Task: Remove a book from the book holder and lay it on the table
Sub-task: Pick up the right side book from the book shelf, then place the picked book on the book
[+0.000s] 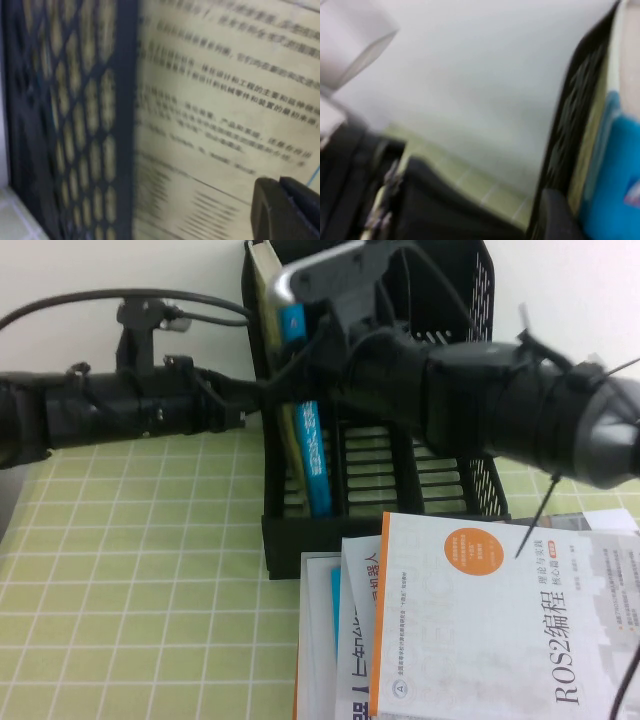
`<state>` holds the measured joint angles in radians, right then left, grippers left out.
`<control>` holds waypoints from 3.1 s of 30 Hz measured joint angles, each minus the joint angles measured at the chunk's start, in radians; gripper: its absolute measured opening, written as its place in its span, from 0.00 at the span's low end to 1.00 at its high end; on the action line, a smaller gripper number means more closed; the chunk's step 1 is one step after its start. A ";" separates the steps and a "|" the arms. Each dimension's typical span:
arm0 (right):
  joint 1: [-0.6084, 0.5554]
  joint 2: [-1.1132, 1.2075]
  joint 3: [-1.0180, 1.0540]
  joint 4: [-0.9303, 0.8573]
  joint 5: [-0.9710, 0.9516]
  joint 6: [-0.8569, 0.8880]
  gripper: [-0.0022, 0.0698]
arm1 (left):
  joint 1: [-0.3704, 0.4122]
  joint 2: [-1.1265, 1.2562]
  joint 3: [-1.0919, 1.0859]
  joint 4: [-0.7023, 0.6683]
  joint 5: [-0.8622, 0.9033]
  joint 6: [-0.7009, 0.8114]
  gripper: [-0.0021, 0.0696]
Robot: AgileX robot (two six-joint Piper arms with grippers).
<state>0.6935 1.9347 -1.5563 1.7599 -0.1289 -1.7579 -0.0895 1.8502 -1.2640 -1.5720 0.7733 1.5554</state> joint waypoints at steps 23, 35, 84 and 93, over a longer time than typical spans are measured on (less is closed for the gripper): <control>-0.008 -0.576 -0.014 -0.475 0.538 0.431 0.33 | 0.190 -0.665 0.000 0.668 0.075 -0.820 0.03; 0.001 -0.575 -0.061 -1.689 1.116 1.077 0.33 | 0.151 -0.767 0.006 0.757 0.193 -0.929 0.03; 0.490 -0.434 0.363 -1.997 1.217 1.742 0.69 | 0.151 -0.794 0.144 0.740 0.249 -0.948 0.03; 0.490 -0.534 0.115 -1.775 1.242 1.386 0.46 | 0.151 -1.027 0.335 0.731 0.193 -0.922 0.03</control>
<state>1.1839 1.4007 -1.4410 -0.0148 1.1129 -0.3716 0.0618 0.8229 -0.9294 -0.8410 0.9665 0.6337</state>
